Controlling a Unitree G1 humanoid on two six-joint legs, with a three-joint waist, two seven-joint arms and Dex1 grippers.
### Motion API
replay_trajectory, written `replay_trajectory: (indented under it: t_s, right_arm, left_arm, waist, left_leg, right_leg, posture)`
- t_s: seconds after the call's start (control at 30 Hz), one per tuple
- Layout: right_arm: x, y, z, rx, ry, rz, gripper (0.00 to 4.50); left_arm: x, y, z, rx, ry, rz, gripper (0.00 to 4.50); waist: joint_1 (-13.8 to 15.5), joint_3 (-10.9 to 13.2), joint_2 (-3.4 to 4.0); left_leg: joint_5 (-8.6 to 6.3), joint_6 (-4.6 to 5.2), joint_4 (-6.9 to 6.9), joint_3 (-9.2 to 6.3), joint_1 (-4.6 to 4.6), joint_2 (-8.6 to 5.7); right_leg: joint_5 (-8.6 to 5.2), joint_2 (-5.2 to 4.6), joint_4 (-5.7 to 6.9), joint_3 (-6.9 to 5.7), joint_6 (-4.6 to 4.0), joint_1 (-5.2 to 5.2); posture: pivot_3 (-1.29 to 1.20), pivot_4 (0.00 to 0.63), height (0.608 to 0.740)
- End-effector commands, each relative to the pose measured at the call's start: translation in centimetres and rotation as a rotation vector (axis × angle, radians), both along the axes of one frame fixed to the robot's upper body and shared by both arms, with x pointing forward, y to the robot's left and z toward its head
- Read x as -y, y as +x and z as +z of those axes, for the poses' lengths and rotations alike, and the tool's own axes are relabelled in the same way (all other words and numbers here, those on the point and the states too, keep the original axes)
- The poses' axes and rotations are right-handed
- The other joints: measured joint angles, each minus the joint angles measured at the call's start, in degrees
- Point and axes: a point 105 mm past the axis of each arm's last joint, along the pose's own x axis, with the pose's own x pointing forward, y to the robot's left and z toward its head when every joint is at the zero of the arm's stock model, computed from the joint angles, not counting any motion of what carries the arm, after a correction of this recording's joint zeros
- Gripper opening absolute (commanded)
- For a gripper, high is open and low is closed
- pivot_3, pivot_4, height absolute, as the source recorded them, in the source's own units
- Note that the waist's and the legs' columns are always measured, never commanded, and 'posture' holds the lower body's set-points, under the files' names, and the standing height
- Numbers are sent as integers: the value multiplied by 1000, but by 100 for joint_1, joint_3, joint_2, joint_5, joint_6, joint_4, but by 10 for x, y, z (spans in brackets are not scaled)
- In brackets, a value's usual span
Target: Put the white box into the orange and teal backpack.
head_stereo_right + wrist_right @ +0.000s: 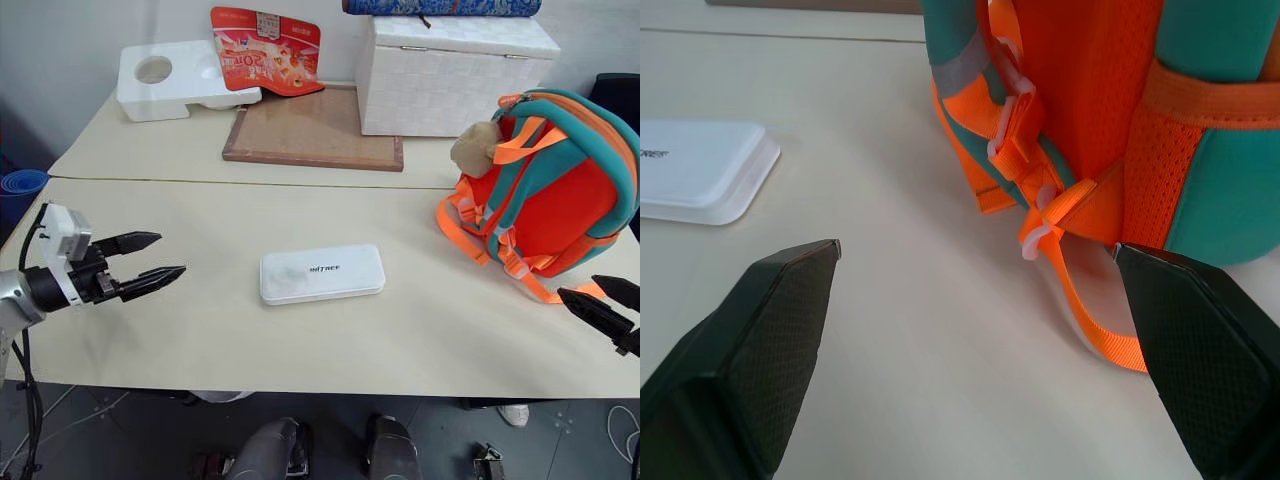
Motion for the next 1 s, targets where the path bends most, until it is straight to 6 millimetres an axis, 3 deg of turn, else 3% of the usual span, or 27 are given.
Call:
replay_trajectory:
  t_s: [0.03, 0.27, 0.73, 0.83, 1.0]
  right_arm:
    - [-1, -2, 3, 30, -25, -2, 4494]
    - [7, 5, -9, 11, -109, -46, 4494]
    - [-3, 10, 8, 2, -115, 50, 4494]
    - [-21, 15, 11, -4, -150, 124, 3927]
    - [-54, 19, 16, 8, -165, 266, 2204]
  left_arm:
    - [4, -1, 5, 26, 19, -11, 4478]
    - [2, -2, -2, -11, 43, 15, 4478]
    - [-1, -6, -10, -20, 93, 32, 4478]
    - [13, -15, -22, -36, 147, -54, 3930]
    - [23, -17, -36, -53, 200, -77, 2367]
  waist:
    - [0, 0, 0]
    - [-14, 0, 0]
    - [-2, 0, 0]
    - [-5, 0, 1]
    - [-13, 0, 0]
  left_leg:
    - [0, 0, 0, 1, 0, 0]
    - [1, -1, 1, 4, 3, -1]
    - [2, 0, 2, 5, 3, -1]
    - [1, -1, 1, 3, 3, 0]
    - [1, -3, -2, 4, 5, 0]
  right_leg:
    - [0, 1, 0, 0, 0, 0]
    - [0, 3, 3, 2, 1, 0]
    - [0, 1, 4, 3, 1, 0]
    - [0, 0, 3, 3, 1, -1]
    - [0, 0, 2, 5, 0, -2]
  posture:
    - [0, 150, 740]
    - [0, 150, 740]
    - [0, 150, 740]
    - [0, 150, 740]
    - [0, 150, 740]
